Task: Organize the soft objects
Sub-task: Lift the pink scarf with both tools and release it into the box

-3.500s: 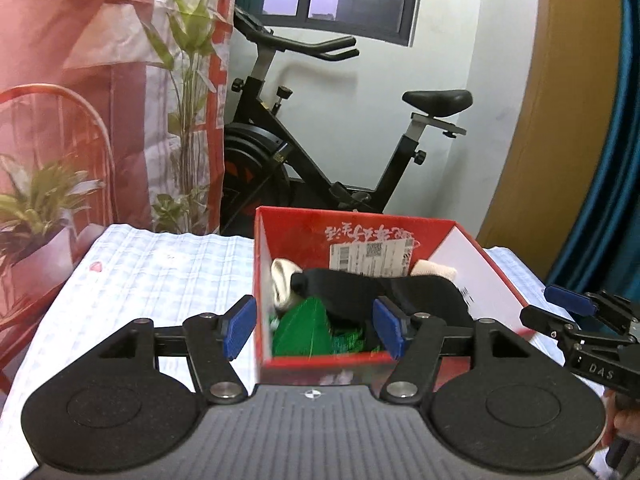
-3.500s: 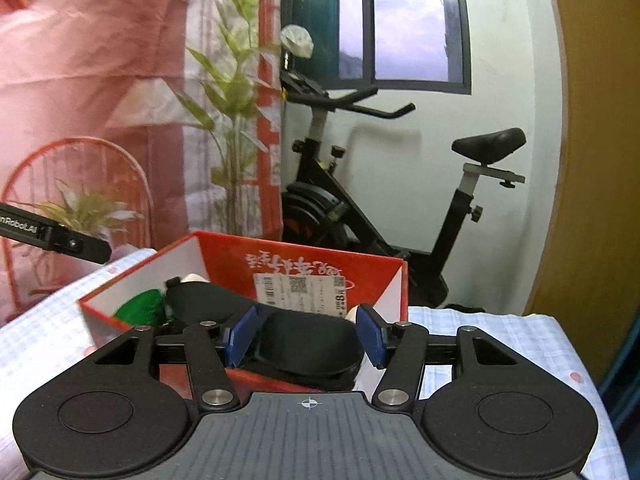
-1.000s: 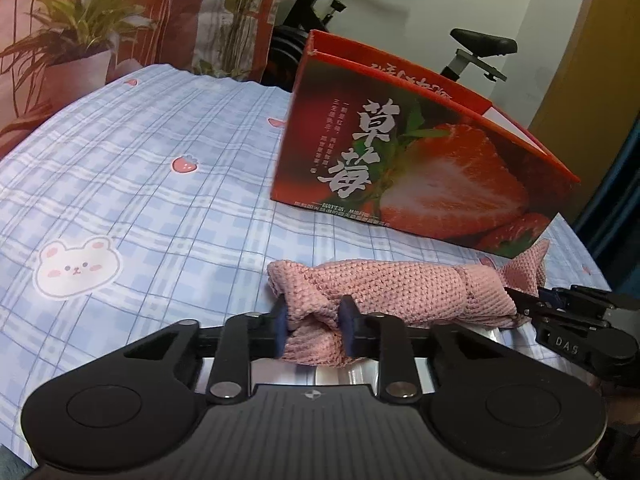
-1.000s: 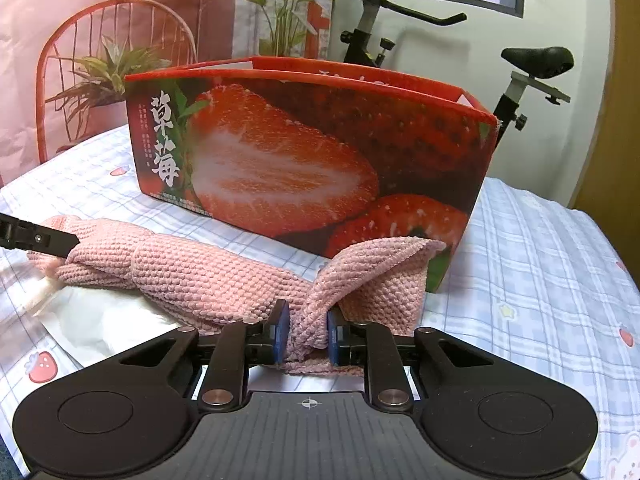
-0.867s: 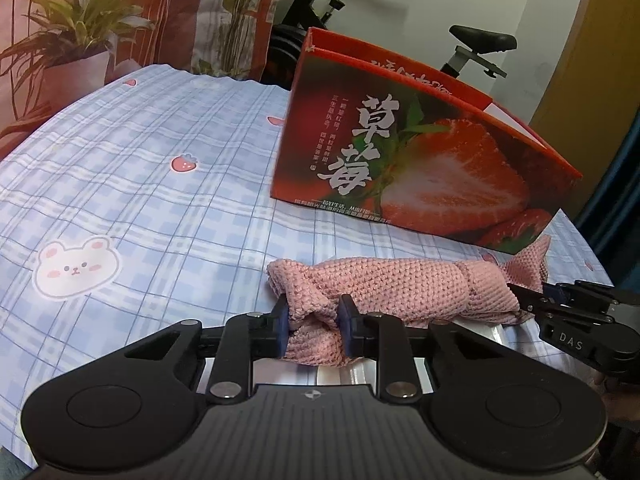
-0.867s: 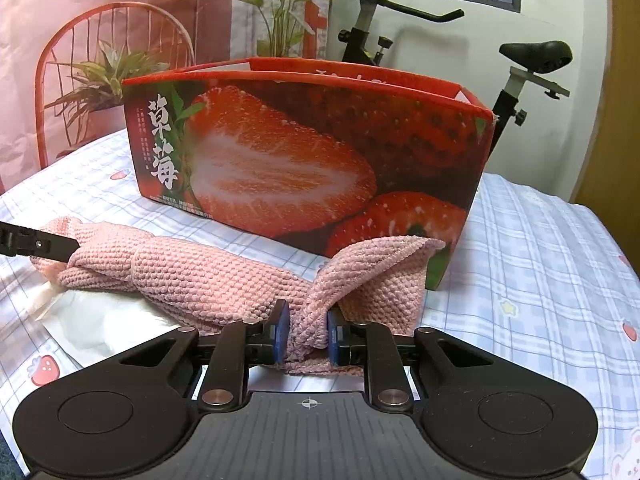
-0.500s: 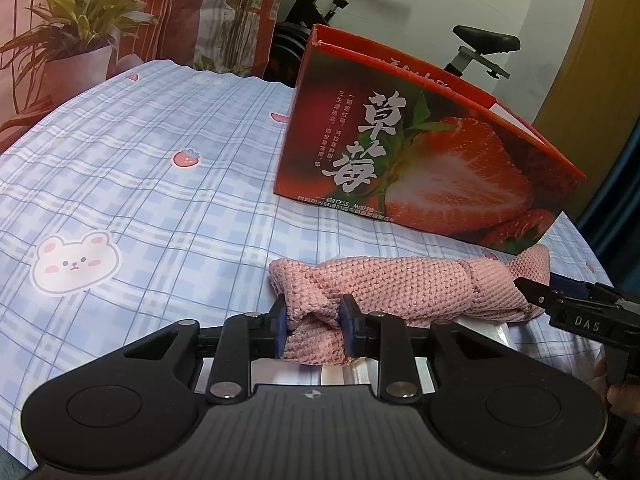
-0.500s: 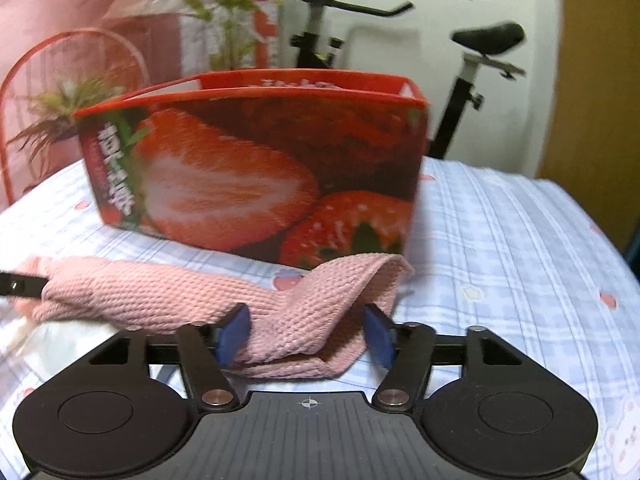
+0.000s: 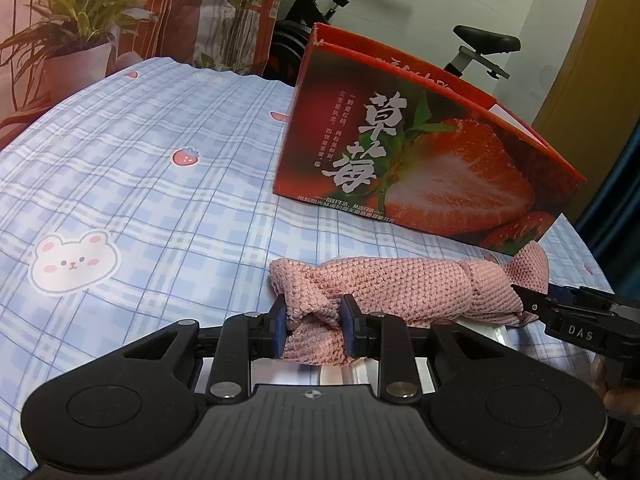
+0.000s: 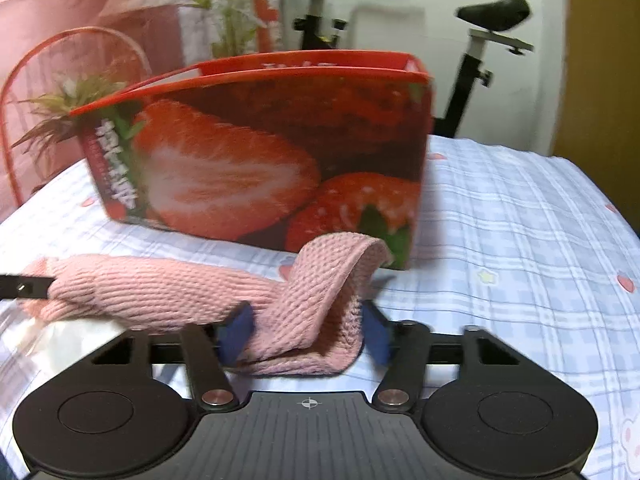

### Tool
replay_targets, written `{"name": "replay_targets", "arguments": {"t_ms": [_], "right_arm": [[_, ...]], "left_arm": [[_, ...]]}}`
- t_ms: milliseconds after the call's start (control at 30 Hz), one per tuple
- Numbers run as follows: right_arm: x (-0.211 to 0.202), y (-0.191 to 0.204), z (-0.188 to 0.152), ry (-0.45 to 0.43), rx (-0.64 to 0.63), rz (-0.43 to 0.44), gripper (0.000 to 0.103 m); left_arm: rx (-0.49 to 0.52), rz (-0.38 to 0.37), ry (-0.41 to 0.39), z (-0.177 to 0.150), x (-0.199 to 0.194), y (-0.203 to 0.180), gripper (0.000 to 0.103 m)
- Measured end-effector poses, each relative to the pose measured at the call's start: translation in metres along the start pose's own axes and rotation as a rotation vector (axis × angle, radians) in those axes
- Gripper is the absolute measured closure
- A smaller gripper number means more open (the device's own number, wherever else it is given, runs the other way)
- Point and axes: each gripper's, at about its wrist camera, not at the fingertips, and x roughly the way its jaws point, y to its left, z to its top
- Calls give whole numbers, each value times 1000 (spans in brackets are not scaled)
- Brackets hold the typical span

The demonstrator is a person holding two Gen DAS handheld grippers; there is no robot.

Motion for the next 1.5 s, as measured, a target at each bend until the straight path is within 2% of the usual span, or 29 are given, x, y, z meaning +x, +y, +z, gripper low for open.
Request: {"name": "replay_targets", "arguments": {"t_ms": [33, 100, 133, 200, 300, 500, 633, 800, 967, 1100, 1233, 1333, 1500], "right_arm": [[-1, 3, 0, -1, -15, 8, 69], [-5, 10, -1, -7, -52, 21, 90], [-10, 15, -1, -21, -86, 0, 92], [-25, 21, 1, -71, -118, -8, 93], [-48, 21, 11, -149, -93, 27, 94], [-86, 21, 44, -286, -65, 38, 94], [-104, 15, 73, -331, -46, 58, 94], [-106, 8, 123, -362, -47, 47, 94], [-80, 3, 170, -332, -84, -26, 94], [-48, 4, 187, -244, -119, -51, 94], [-18, 5, 181, -136, -120, -48, 94], [-2, 0, 175, -67, -56, -23, 94], [13, -5, 165, -17, 33, 0, 94]], "left_arm": [[8, -4, -11, 2, -3, -1, 81], [25, -23, -63, 6, -15, -3, 87], [29, -40, -103, 9, -25, -2, 87], [34, -66, -154, 15, -39, -3, 87], [60, -80, -221, 26, -57, -7, 88], [71, -113, -318, 52, -86, -18, 88], [107, -99, -365, 82, -93, -30, 88], [112, -78, -395, 126, -80, -41, 88], [163, -53, -293, 170, -41, -56, 88], [185, -60, -180, 179, -13, -61, 88], [188, -71, -77, 171, 14, -64, 88], [192, -74, -37, 166, 33, -64, 88], [205, -64, -3, 166, 53, -72, 88]]}}
